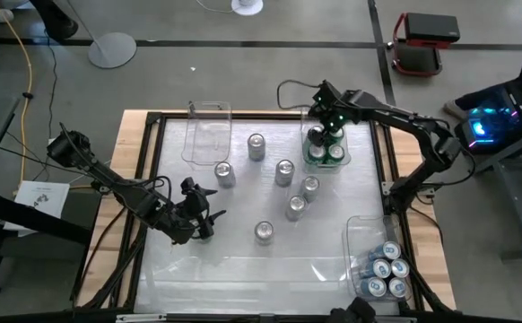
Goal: Sort soda cans
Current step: Put the green soda can into the top right transparent bin
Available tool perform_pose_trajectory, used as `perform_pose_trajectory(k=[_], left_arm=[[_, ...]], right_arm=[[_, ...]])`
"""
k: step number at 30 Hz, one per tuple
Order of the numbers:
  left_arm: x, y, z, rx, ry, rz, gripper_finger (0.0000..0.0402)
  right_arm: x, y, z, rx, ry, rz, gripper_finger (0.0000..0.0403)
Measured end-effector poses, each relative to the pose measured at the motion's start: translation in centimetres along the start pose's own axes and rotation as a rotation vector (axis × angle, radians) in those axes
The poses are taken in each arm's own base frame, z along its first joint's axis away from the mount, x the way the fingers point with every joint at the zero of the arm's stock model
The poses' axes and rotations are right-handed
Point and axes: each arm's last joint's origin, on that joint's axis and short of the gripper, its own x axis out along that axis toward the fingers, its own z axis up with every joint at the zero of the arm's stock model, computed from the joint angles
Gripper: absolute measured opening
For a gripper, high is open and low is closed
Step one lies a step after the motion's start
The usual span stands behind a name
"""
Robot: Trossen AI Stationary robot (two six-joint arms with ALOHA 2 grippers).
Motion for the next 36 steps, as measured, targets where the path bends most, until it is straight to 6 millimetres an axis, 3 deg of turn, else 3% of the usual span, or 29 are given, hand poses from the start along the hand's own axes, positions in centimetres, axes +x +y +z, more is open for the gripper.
perform_pose_trajectory(k=[7,15,20,23,29,36], left_arm=[[-0.7,0.0,-0.1,0.012,0.047,-0.089,0.0303],[-4.5,1.5,0.3,-0.010,0.185,-0.246,0.0303],[-7.5,3.0,2.4,-0.039,0.335,-0.322,0.0303],[-8.3,3.0,2.9,-0.065,0.367,-0.385,0.0303],[-8.5,2.1,1.5,-0.130,0.633,-0.436,0.0303],[-7.9,0.0,-1.2,-0.184,0.758,-0.332,0.0303]], right_arm=[[-4.8,1.1,0.4,-0.061,-0.121,-0.141,0.0346],[-8.7,6.2,-2.3,-0.150,-0.361,-0.092,0.0346],[-8.3,10.6,-4.3,-0.231,-0.503,0.048,0.0346],[-7.6,13.0,-5.3,-0.268,-0.580,0.130,0.0346],[-5.9,16.6,-7.8,-0.317,-0.686,0.178,0.0346],[-6.5,18.8,-9.9,-0.347,-0.729,0.101,0.0346]])
